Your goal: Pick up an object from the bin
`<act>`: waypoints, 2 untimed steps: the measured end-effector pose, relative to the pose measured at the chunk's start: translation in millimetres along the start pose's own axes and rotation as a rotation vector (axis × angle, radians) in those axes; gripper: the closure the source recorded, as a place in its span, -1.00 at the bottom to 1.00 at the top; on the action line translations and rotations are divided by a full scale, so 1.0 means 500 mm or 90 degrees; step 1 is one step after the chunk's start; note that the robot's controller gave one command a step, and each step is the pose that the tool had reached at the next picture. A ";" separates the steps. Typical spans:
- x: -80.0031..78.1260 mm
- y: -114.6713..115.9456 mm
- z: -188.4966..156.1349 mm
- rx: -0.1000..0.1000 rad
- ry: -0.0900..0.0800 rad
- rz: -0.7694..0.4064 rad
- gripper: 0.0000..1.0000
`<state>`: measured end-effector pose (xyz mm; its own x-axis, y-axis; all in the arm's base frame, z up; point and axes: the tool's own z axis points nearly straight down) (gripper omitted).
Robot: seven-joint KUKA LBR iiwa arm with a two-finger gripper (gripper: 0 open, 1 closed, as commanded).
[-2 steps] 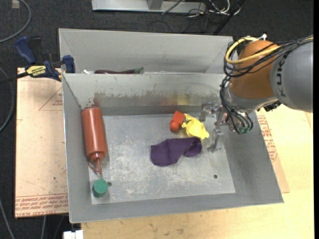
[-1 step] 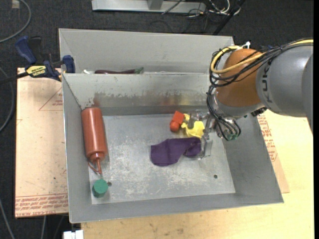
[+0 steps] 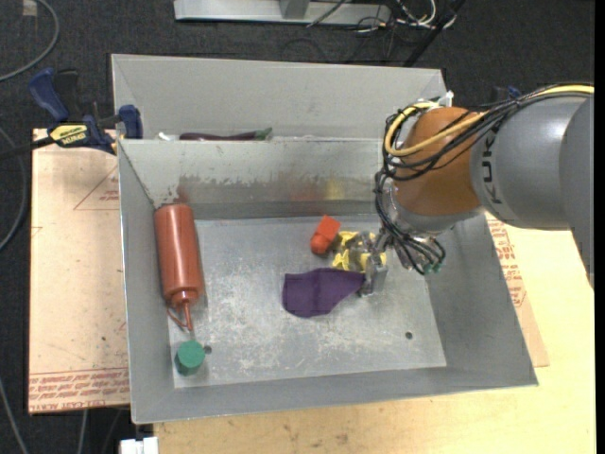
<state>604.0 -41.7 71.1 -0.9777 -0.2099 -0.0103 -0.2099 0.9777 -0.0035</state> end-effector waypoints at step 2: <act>0.003 -0.010 -0.072 -0.001 0.002 0.003 1.00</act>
Offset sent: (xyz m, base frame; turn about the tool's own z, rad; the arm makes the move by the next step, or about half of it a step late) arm 0.0003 -0.0089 0.0555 0.0032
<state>603.1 -47.0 106.9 -0.9786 -0.2055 -0.0074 -0.2055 0.9787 -0.0016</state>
